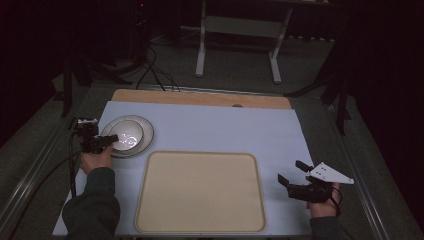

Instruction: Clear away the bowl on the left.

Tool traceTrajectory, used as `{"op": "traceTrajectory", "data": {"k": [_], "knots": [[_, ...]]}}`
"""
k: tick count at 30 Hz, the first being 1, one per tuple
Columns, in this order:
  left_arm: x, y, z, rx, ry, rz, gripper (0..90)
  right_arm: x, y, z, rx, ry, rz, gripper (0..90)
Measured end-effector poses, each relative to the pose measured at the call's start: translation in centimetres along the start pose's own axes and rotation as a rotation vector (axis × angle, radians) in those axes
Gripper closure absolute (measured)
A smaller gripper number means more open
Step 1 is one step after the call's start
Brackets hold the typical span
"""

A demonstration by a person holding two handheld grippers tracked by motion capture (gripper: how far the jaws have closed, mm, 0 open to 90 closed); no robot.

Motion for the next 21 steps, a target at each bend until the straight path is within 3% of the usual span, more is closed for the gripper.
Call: {"op": "traceTrajectory", "data": {"k": [11,21], "knots": [[-0.4,-0.1,-0.4,0.011,-0.020,-0.023,82.5,0.0,0.0,-0.1,0.001,-0.001,0.001,13.8],[-1.3,-1.0,-1.7,0.030,-0.047,0.008,82.5,0.0,0.0,-0.1,0.003,-0.002,0.000,13.8]]}}
Point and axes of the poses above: each handheld gripper's, and its own axes: z roughly forward along the jaws, x roughly out of its underside, y roughly to its left, the point moved 7 cm from there along z, roughly forward along the jaws, and after that the axes turned 3 degrees about -x, right-handed, at the moved point
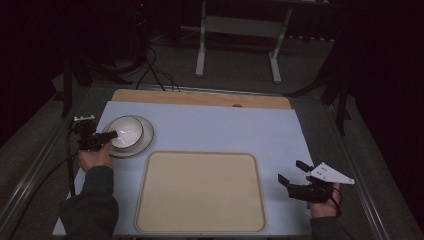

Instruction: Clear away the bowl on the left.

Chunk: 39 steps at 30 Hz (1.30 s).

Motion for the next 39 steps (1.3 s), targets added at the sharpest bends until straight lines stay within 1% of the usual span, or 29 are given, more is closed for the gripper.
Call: {"op": "traceTrajectory", "data": {"k": [3,4,5,6,9,10,13,14,19,20,28,39], "knots": [[-0.3,-0.4,-0.4,0.003,-0.009,0.016,82.4,0.0,0.0,0.0,-0.001,0.000,0.001,13.8],[-0.5,-0.7,-0.7,0.001,-0.012,0.031,82.4,0.0,0.0,0.0,0.000,0.000,0.001,13.8],[-0.5,-0.7,-0.7,0.001,-0.012,0.031,82.4,0.0,0.0,0.0,0.000,0.000,0.001,13.8],[-0.8,-1.0,-1.0,0.000,-0.017,0.048,82.4,0.0,0.0,0.0,-0.001,0.000,0.000,13.9],[-1.0,-1.3,-1.4,0.007,-0.023,0.056,82.4,0.0,0.0,0.0,0.000,0.000,0.001,13.8],[-1.2,-1.5,-1.7,0.018,-0.032,0.059,82.4,0.0,0.0,0.0,0.000,0.000,0.001,13.8],[-1.3,-1.6,-2.0,0.023,-0.036,0.062,82.4,0.0,0.0,0.0,0.000,0.000,0.001,13.9],[-1.4,-1.7,-2.2,0.022,-0.040,0.071,82.4,0.0,0.1,0.0,-0.001,0.000,0.001,13.9],[-1.5,-2.1,-2.5,0.025,-0.039,0.087,82.4,0.0,0.0,0.0,-0.001,0.000,0.001,13.8],[-1.5,-2.3,-2.7,0.030,-0.038,0.101,82.4,0.0,0.0,0.0,-0.001,0.000,0.001,13.9],[-1.5,-3.3,-3.3,0.053,-0.036,0.133,82.4,0.0,0.1,0.0,-0.001,0.000,0.000,13.9],[-1.2,-4.2,-4.1,0.077,-0.026,0.159,82.4,0.0,0.1,0.1,-0.003,0.004,-0.002,13.8]]}}
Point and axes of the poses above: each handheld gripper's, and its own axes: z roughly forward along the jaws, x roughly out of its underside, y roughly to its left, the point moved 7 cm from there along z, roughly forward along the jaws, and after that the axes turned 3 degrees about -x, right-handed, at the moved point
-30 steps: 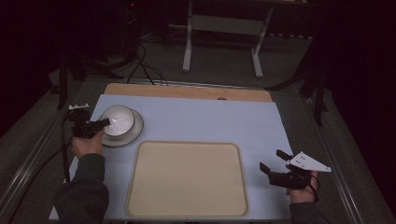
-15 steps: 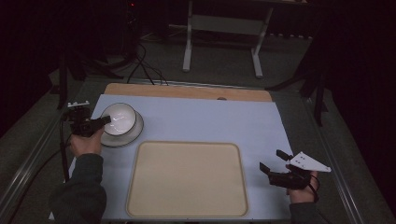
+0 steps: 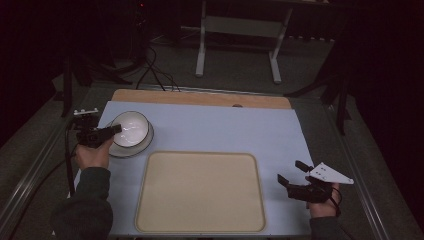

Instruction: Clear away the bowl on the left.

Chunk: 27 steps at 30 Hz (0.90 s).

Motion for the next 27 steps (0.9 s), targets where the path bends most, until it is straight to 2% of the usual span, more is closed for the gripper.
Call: {"op": "traceTrajectory", "data": {"k": [12,27], "knots": [[0.1,-2.1,-0.5,0.052,0.007,0.038,82.3,0.0,0.0,0.0,0.001,0.000,0.000,13.8],[0.7,-4.1,-1.0,0.091,0.022,0.087,82.3,0.0,0.0,-0.1,0.003,-0.003,0.000,13.8]]}}
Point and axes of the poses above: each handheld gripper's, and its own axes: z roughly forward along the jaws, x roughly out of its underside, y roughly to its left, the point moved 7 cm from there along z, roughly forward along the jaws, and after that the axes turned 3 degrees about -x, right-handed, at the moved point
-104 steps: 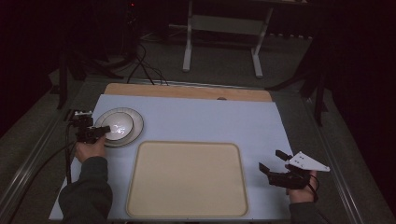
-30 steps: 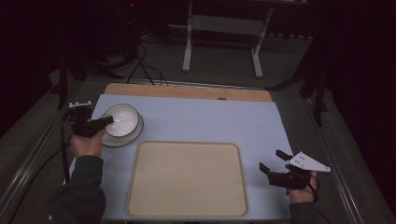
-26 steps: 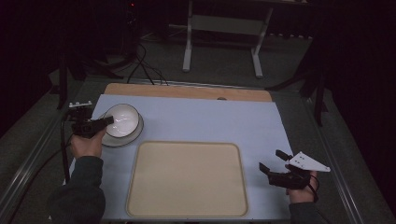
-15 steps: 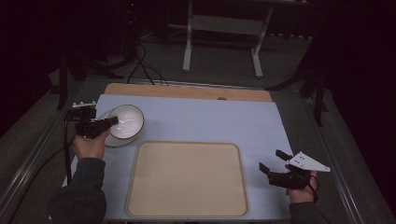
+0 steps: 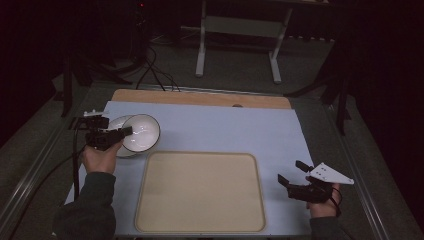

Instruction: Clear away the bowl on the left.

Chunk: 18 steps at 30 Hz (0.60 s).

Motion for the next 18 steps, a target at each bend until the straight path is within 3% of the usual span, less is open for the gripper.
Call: {"op": "traceTrajectory", "data": {"k": [18], "knots": [[0.6,-2.3,0.0,0.046,0.012,0.042,82.3,0.0,0.0,0.0,-0.001,0.001,-0.001,13.8]]}}
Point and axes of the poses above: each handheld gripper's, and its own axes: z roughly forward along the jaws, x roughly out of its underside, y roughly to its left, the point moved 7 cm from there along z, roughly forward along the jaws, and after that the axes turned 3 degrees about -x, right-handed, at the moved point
